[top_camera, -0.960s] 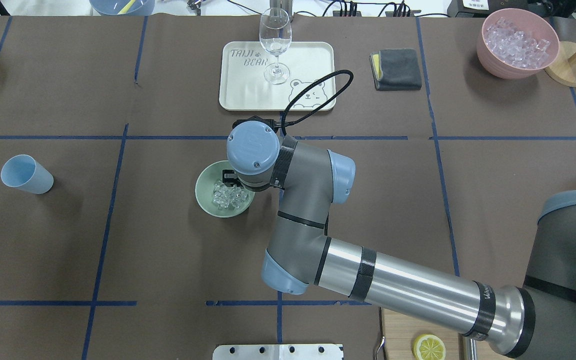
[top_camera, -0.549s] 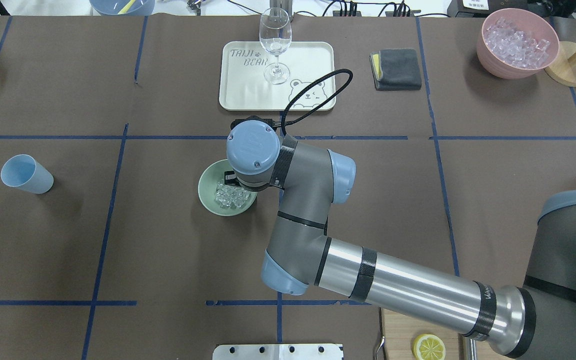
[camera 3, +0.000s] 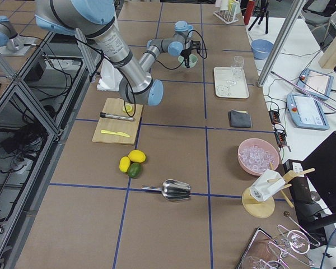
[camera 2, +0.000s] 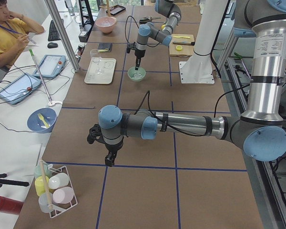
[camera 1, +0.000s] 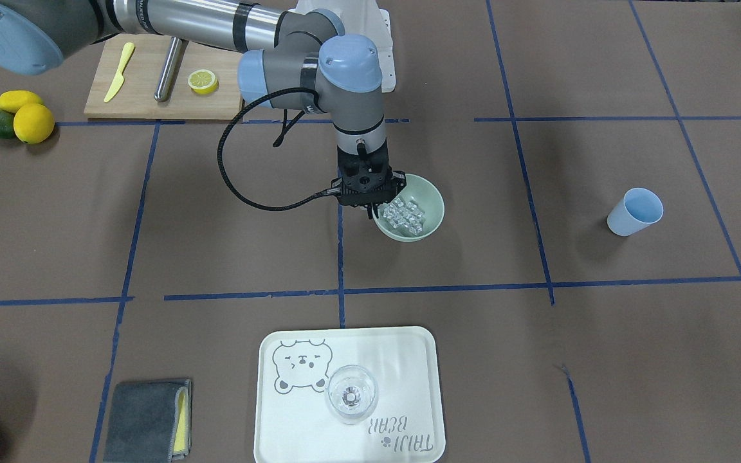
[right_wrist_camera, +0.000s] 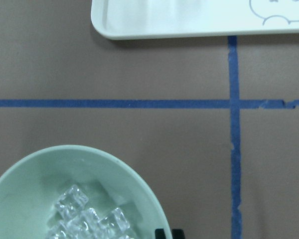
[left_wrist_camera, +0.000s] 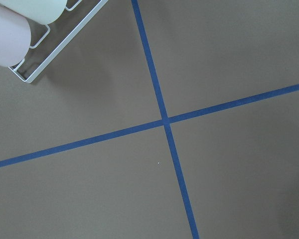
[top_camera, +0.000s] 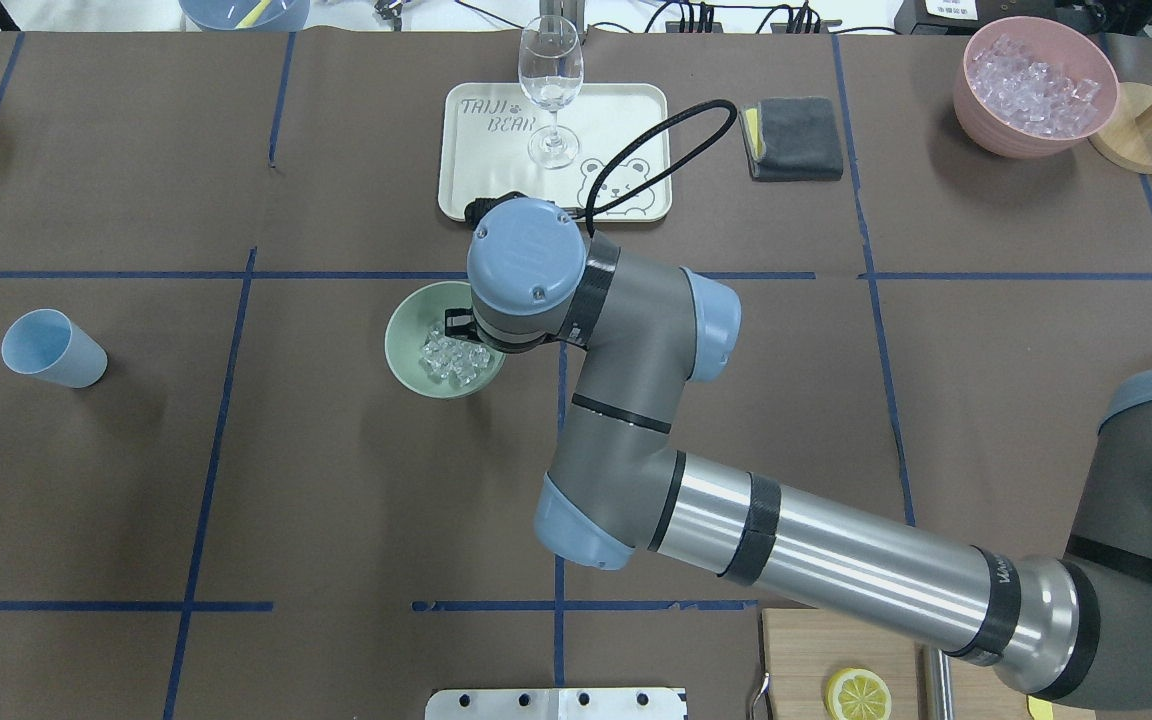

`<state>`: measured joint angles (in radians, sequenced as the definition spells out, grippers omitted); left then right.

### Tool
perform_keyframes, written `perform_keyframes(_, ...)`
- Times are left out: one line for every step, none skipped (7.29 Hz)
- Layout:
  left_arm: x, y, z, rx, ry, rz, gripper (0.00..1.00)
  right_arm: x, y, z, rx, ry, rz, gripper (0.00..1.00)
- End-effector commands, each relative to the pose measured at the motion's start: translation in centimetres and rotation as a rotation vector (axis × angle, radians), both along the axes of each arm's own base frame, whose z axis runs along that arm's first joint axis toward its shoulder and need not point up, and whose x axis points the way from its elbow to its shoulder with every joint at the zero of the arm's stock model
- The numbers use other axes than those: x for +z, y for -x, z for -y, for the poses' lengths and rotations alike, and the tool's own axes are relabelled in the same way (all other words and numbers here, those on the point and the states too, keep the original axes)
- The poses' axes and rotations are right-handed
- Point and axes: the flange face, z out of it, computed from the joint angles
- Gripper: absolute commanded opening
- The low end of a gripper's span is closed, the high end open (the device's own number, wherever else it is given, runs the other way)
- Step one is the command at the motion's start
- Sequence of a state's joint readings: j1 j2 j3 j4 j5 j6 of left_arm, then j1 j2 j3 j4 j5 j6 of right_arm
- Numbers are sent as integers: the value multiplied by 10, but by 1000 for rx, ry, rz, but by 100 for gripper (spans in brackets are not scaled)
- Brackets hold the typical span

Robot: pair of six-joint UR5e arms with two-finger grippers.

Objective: Pour ice into bowl

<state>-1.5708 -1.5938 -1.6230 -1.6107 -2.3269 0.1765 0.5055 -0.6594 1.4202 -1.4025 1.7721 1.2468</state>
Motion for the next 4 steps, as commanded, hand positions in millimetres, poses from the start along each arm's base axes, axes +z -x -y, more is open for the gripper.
perform_keyframes(0,0,0,0,0,0,100,20,-103,52,-32,21,65,0)
perform_keyframes(1,0,0,0,8,0,100,61,-155,80,-71,-14,38,0)
perform_keyframes(2,0,-1,0,9,0,100,102,-196,100,-107,-43,8,0)
perform_keyframes(2,0,-1,0,9,0,100,145,-232,103,-110,-38,-17,0)
